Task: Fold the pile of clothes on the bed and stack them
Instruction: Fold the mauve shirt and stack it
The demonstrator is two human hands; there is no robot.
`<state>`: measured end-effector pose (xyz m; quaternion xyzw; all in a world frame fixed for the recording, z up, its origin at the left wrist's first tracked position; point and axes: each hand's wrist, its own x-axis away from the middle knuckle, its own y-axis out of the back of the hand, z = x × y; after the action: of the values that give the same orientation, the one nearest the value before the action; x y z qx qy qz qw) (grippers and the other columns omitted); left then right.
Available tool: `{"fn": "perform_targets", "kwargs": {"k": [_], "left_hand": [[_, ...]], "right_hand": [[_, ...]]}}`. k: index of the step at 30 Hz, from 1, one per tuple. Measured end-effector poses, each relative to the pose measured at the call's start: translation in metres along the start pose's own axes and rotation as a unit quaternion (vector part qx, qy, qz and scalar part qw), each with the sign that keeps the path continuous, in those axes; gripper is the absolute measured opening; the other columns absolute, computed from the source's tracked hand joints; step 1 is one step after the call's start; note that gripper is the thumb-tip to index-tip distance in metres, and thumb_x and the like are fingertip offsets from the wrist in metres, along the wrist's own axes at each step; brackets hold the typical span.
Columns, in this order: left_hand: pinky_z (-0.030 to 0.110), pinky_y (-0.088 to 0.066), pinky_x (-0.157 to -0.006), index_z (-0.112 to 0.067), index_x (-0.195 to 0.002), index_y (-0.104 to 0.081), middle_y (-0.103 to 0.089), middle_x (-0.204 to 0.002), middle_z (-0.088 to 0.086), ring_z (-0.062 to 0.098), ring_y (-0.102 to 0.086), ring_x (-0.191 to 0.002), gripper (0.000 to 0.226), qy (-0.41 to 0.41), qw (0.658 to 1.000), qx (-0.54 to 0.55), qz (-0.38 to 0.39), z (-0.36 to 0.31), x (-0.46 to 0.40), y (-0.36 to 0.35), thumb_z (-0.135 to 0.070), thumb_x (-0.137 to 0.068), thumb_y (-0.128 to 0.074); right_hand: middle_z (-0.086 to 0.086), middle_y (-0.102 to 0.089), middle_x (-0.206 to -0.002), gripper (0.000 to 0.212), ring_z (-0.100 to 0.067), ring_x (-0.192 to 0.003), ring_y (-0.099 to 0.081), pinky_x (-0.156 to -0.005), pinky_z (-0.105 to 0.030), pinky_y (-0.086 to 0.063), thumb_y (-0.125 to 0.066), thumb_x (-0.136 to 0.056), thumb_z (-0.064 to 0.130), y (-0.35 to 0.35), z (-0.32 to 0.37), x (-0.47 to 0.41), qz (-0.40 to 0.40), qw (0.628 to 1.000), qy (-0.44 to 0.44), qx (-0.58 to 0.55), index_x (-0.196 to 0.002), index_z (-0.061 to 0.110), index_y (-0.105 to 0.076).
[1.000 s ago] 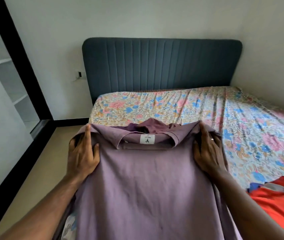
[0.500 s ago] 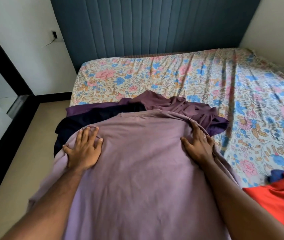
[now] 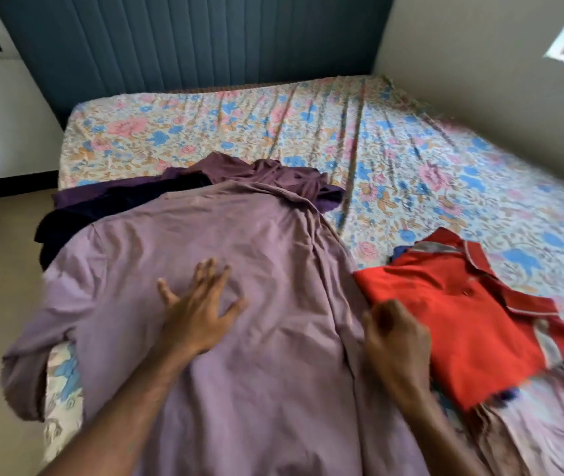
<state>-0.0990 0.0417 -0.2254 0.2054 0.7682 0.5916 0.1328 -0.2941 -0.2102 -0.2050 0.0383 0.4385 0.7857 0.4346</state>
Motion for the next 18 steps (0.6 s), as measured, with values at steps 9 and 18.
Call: {"fn": "perform_targets", "kwargs": {"k": [9,18], "left_hand": [[0.077,0.013,-0.108,-0.042,-0.158,-0.015,0.004,-0.169,-0.008,0.002,0.013,-0.152,0.090,-0.142,0.984,-0.061,0.089,-0.114,0.058,-0.040,-0.082,-0.079,-0.032],[0.079,0.007,-0.107,-0.036,-0.159,-0.014,-0.008,-0.169,-0.004,0.009,0.001,-0.155,0.081,-0.120,0.988,-0.073,0.056,-0.136,0.089,-0.036,-0.036,-0.094,-0.063]], "right_hand": [[-0.013,-0.067,-0.109,0.034,-0.037,-0.107,-0.063,-0.088,-0.044,-0.049,-0.063,-0.092,0.044,0.035,-0.033,0.090,0.215,0.951,-0.071,0.211,-0.109,0.015,-0.060],[-0.025,-0.067,-0.088,0.010,-0.046,-0.084,-0.066,-0.065,-0.042,-0.042,-0.048,-0.103,0.026,0.102,-0.014,0.041,0.085,0.995,-0.032,0.041,-0.111,0.022,-0.053]]}}
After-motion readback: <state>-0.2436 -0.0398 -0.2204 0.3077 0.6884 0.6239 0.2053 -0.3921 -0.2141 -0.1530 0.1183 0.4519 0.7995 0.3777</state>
